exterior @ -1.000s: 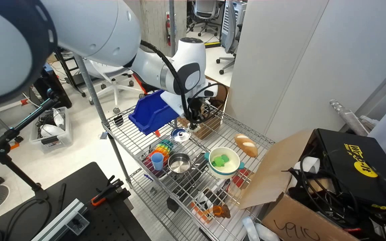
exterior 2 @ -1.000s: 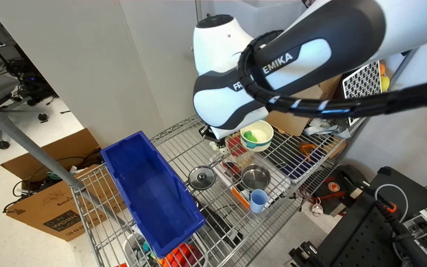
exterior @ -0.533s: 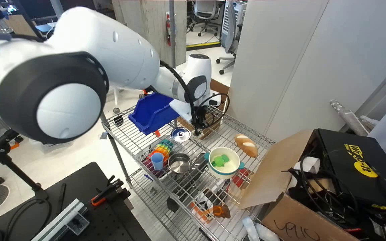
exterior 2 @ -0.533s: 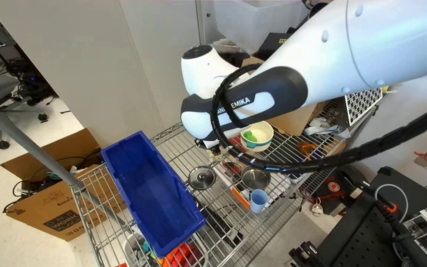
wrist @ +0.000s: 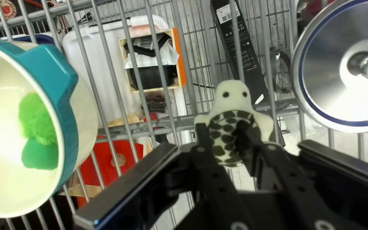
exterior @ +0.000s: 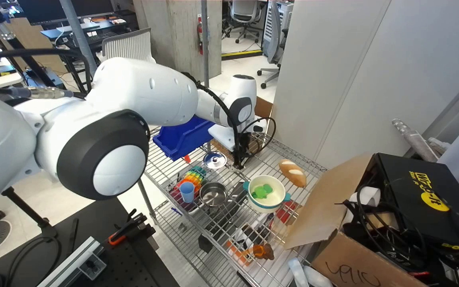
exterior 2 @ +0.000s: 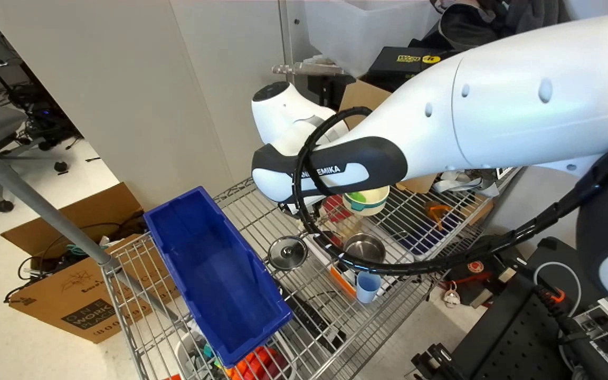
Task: Pick up the animal plush toy from the pot and put it on the wire
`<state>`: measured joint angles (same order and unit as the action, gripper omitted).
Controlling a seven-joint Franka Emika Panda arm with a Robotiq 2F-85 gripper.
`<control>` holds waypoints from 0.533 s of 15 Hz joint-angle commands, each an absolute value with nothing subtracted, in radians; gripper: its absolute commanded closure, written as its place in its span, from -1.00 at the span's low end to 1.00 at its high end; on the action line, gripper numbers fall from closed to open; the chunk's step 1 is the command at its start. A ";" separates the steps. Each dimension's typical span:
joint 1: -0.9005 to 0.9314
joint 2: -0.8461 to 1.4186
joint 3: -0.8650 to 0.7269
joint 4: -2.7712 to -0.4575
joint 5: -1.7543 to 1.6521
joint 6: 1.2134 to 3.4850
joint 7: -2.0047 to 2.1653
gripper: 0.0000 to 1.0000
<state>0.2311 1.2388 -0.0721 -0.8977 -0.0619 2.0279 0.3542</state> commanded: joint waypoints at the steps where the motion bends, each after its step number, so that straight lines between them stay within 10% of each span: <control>1: 0.233 1.263 -0.062 -0.800 -0.068 1.946 0.337 -0.24; 5: 0.212 1.146 -0.014 -0.880 -0.019 1.883 0.258 -0.84; 6: 0.231 1.208 -0.044 -0.844 -0.044 1.933 0.302 -0.46; 8: 0.227 1.178 -0.034 -0.847 -0.034 1.903 0.283 -0.78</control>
